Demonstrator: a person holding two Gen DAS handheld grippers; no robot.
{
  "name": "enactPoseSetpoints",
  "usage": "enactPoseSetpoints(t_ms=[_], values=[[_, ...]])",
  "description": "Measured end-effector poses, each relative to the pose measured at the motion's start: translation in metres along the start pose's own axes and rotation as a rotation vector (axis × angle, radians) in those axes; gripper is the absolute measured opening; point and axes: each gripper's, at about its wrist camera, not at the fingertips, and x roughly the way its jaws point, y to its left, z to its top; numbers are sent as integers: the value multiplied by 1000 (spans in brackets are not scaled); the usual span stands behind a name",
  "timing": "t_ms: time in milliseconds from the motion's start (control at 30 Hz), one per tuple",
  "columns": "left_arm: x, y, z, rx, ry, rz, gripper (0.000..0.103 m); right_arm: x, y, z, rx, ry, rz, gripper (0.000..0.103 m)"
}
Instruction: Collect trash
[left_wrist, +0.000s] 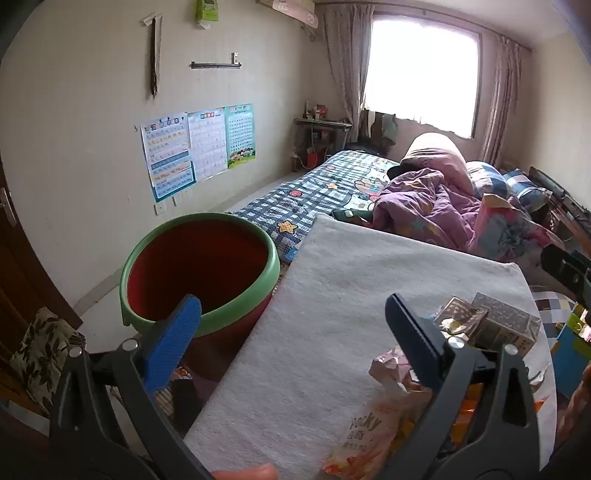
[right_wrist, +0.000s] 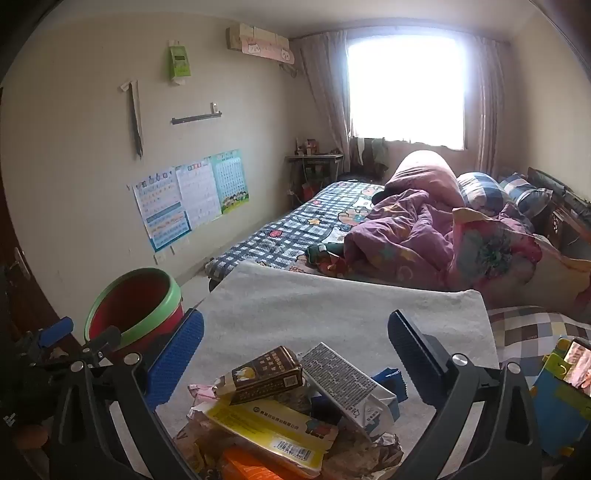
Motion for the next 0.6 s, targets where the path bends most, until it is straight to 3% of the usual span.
enactPoseSetpoints(t_ms=[500,600], values=[[4,1,2,13,-2,8,98,-8,-6,-20,0,-2,-4,96],[1,3,0,11,-4,14,98,3,-4,-2,9,17,-8,96]])
